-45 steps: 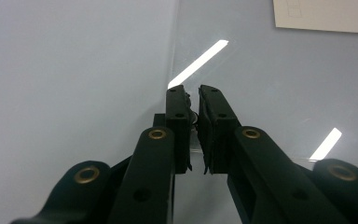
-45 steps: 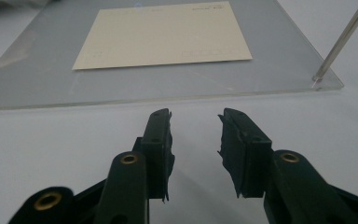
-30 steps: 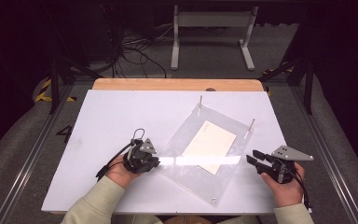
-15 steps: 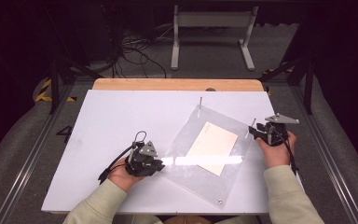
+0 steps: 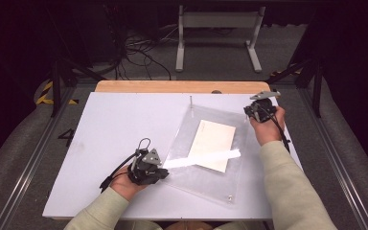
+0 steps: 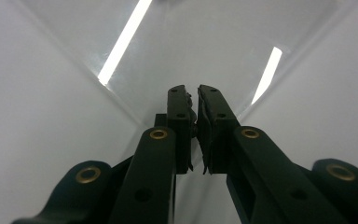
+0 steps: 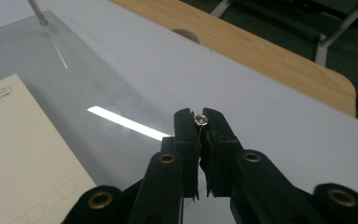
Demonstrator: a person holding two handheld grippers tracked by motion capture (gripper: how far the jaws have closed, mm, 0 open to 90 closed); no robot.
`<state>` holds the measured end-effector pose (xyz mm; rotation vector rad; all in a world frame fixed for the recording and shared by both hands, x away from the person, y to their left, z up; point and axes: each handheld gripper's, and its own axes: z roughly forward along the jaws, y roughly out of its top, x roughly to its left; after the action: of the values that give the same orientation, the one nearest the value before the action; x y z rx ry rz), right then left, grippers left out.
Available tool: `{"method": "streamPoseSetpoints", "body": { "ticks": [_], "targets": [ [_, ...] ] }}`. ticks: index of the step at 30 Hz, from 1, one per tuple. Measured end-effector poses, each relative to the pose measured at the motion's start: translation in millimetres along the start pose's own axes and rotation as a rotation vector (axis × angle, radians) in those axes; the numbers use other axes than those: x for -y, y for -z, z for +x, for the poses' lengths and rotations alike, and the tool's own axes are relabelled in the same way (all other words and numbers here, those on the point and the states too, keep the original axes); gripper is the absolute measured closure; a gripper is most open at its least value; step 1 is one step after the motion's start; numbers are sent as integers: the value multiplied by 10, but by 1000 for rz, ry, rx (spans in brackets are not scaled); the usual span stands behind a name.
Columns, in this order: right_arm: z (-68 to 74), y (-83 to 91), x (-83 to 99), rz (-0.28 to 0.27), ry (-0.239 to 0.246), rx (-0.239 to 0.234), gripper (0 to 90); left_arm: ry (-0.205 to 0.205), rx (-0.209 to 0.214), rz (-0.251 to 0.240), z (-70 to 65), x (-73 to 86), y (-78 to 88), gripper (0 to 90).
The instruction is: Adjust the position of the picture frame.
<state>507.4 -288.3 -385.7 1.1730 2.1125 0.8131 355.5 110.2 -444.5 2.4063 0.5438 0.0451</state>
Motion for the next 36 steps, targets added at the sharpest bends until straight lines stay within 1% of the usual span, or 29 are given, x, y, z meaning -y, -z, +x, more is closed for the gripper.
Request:
{"method": "streamPoseSetpoints", "body": {
  "ticks": [2, 3, 4, 7, 8, 10, 11, 12, 13, 14, 15, 16, 17, 18, 19, 20, 21, 22, 23, 24, 25, 26, 27, 28, 31, 32, 33, 35, 36],
  "targets": [
    [54, -107, -131, -2, 28, -20, 845, -8, 13, 9, -17, 15, 16, 836],
    [120, -227, -258, -6, 51, -40, 845, -13, 22, 15, -38, 25, 27, 836],
    [120, -227, -258, -6, 51, -40, 845, -13, 22, 15, -38, 25, 27, 836],
    [223, -384, -392, -16, 72, -55, 843, -15, 41, 24, -66, 40, 39, 837],
    [275, -477, -439, -21, 78, -68, 840, -18, 47, 22, -73, 45, 38, 838],
    [293, -525, -450, -19, 77, -77, 837, -28, 48, 27, -89, 47, 43, 838],
    [309, -584, -450, -5, 76, -83, 831, -28, 48, 26, -96, 48, 40, 838],
    [330, -658, -414, 28, 75, -80, 804, -25, 46, 29, -106, 46, 39, 839],
    [330, -658, -414, 28, 75, -80, 804, -25, 46, 29, -106, 46, 39, 839],
    [326, -669, -349, 5, 53, -98, 742, -29, 39, 28, -112, 46, 38, 840],
    [323, -644, -316, -12, 43, -105, 727, -29, 39, 28, -112, 46, 38, 840],
    [323, -644, -316, -12, 43, -105, 727, -38, 38, 30, -109, 44, 39, 840],
    [327, -602, -285, -13, 35, -111, 691, -37, 38, 29, -111, 43, 37, 841],
    [364, -457, -186, -37, 41, -153, 690, -37, 36, 28, -114, 43, 36, 842],
    [386, -397, -145, -48, 42, -176, 690, -37, 34, 27, -116, 42, 35, 843],
    [386, -397, -145, -48, 42, -176, 690, -38, 32, 27, -118, 42, 34, 843],
    [417, -310, -84, -58, 47, -199, 689, -37, 31, 25, -120, 42, 32, 844],
    [450, -224, -19, -62, 50, -228, 690, -31, 30, 20, -122, 41, 27, 847],
    [532, -10, 139, -83, 45, -319, 691, -29, 30, 21, -126, 39, 25, 853],
    [532, -10, 139, -83, 45, -319, 691, -29, 30, 21, -126, 39, 25, 855],
    [562, 65, 193, -87, 51, -342, 690, -32, 27, 25, -128, 39, 26, 855],
    [611, 191, 283, -91, 66, -384, 685, -32, 24, 24, -130, 39, 26, 856],
    [641, 267, 339, -96, 73, -411, 684, -32, 22, 22, -132, 40, 25, 856],
    [694, 394, 436, -105, 93, -447, 682, -35, 22, 21, -131, 40, 24, 856],
    [813, 646, 662, -112, 132, -497, 679, -33, 21, 19, -139, 46, 23, 856],
    [898, 801, 835, -122, 156, -531, 681, -33, 29, 7, -144, 48, 14, 853],
    [898, 801, 835, -122, 156, -531, 681, -33, 29, 7, -144, 48, 14, 853],
    [972, 913, 1024, -124, 180, -553, 677, -34, 46, 3, -150, 51, 7, 853],
    [1013, 957, 1138, -94, 211, -556, 676, -47, 52, -1, -163, 52, -1, 853]
  ]
}}
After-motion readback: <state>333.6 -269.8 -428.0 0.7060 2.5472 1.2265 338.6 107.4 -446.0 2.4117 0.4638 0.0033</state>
